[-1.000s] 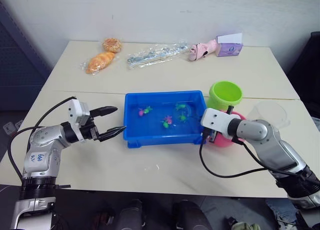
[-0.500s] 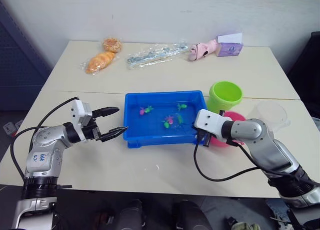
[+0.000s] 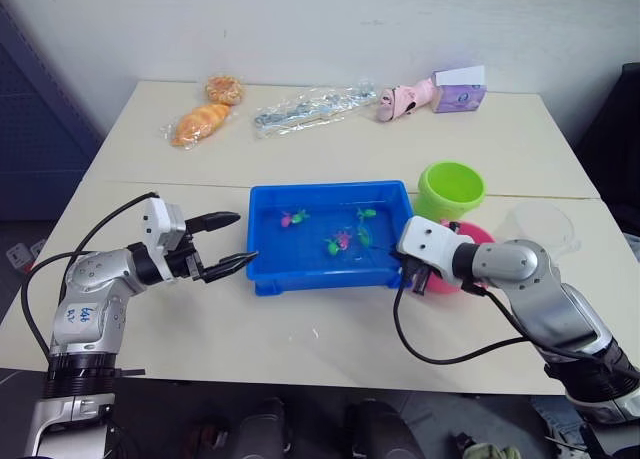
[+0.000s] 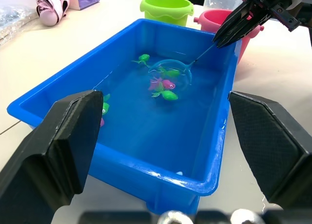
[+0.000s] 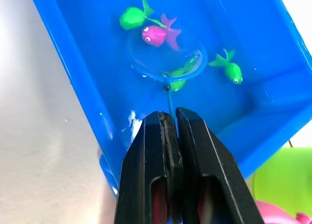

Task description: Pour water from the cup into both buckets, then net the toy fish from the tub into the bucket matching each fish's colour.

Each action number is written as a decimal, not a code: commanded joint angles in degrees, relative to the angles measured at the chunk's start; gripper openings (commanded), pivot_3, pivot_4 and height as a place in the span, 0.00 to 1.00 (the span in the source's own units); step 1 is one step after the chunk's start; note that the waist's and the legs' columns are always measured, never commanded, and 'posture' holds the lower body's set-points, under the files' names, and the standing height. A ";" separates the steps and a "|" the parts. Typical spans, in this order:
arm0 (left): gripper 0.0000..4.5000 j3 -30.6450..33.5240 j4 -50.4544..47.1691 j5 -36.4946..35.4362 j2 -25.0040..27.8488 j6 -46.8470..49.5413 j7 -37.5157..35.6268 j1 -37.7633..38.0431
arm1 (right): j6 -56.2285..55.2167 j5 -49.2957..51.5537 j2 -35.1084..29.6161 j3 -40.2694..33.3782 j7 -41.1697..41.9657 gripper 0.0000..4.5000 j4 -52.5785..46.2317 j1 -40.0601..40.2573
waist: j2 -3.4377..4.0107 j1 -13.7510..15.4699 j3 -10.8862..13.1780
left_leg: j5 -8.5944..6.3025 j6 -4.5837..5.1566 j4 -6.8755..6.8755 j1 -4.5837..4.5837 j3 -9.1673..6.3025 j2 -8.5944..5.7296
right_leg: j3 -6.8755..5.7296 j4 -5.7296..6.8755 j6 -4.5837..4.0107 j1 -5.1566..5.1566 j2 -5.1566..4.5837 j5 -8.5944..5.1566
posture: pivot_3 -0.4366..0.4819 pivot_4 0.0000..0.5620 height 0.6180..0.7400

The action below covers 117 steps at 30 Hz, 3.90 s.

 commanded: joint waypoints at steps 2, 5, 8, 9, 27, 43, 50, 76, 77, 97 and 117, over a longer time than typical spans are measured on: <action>0.98 0.08 -1.24 -1.17 -0.21 -0.24 -0.45 -0.01 | 0.13 0.33 -0.19 -2.88 -1.28 0.00 -2.23 0.51 | 0.00 0.00 0.00 | 0.00 0.00 0.00 0.00 0.00 0.00 | 0.00 0.00 0.00 0.00 0.00 0.00 | 0.48 0.27 1.00; 0.98 -0.04 -1.10 -1.10 -0.30 -0.20 -0.55 -0.19 | -0.04 0.33 -0.04 -3.13 -1.76 0.00 -2.11 0.47 | 0.00 0.00 0.00 | 0.00 0.00 0.00 0.00 0.00 0.00 | 0.00 0.00 0.00 0.00 0.00 0.00 | 0.48 0.27 1.00; 0.98 -0.13 -0.91 -0.97 -0.43 -0.21 -0.67 -0.43 | -0.18 0.35 -0.13 -3.39 -1.80 0.00 -2.02 0.33 | 0.00 0.01 0.00 | 0.00 0.00 0.00 0.00 0.00 0.00 | 0.00 -0.01 0.00 0.00 0.00 0.00 | 0.48 0.27 1.00; 0.98 -0.17 -0.86 -0.93 -0.50 -0.21 -0.66 -0.52 | -0.19 0.43 -0.26 -3.58 -1.71 0.00 -2.07 0.30 | 0.00 0.01 0.00 | 0.00 0.00 0.00 0.00 0.00 0.00 | 0.00 -0.01 0.00 0.00 0.00 0.00 | 0.48 0.27 1.00; 0.98 -0.84 0.62 -0.96 -0.54 -1.24 -2.59 -1.62 | 3.76 9.98 -4.62 -15.50 2.09 0.00 -11.31 6.03 | 0.00 0.07 0.00 | -0.01 0.02 -0.02 0.00 0.00 0.00 | 0.00 -0.07 0.00 0.02 0.00 0.00 | 0.48 0.27 1.00; 0.98 -6.60 1.99 -3.93 -3.45 1.30 -12.22 -10.35 | 2.35 22.22 -4.71 -54.62 7.41 0.00 -22.95 33.58 | 0.00 1.49 0.00 | -0.05 0.05 -0.03 0.03 -0.04 -0.01 | -0.04 -0.23 0.00 0.21 0.06 0.00 | 0.48 0.27 1.00; 0.98 -8.30 5.32 -3.04 -6.62 0.19 -13.54 -12.68 | -20.01 13.85 -0.69 -59.20 5.29 0.00 -13.70 42.66 | -0.01 1.26 -0.01 | -0.04 0.05 0.00 0.11 0.03 0.00 | 0.02 -0.24 0.05 0.28 0.14 0.02 | 0.48 0.27 1.00; 0.98 -12.56 0.22 -2.32 -11.17 1.78 -8.89 -14.51 | -81.31 -44.43 -4.81 -52.18 -45.76 0.00 15.47 47.35 | 0.01 1.46 -0.01 | 0.12 -0.22 -0.03 0.22 0.14 0.01 | 0.17 -0.18 0.06 0.26 0.21 0.01 | 0.48 0.27 1.00; 0.98 -12.66 -0.05 -2.41 -11.35 2.10 -8.51 -14.87 | -81.83 -45.14 -5.27 -51.45 -46.97 0.00 15.95 47.48 | 0.01 1.45 -0.01 | 0.12 -0.22 -0.03 0.22 0.14 0.01 | 0.17 -0.18 0.06 0.26 0.22 0.01 | 0.48 0.27 1.00; 0.98 -13.10 -0.19 -2.23 -10.86 4.51 -8.61 -16.63 | -76.54 -51.44 -5.78 -49.68 -59.36 0.00 12.01 53.92 | 0.03 1.49 -0.02 | 0.17 -0.29 -0.08 0.27 0.16 0.03 | 0.21 -0.17 0.05 0.27 0.28 0.00 | 0.48 0.27 1.00; 0.98 -13.29 0.33 -1.92 -11.82 3.06 -7.69 -15.80 | -72.08 -48.58 -7.68 -48.89 -57.07 0.00 8.98 52.05 | 0.03 1.45 -0.02 | 0.20 -0.31 -0.10 0.34 0.19 0.04 | 0.25 -0.14 0.05 0.30 0.29 0.00 | 0.48 0.27 1.00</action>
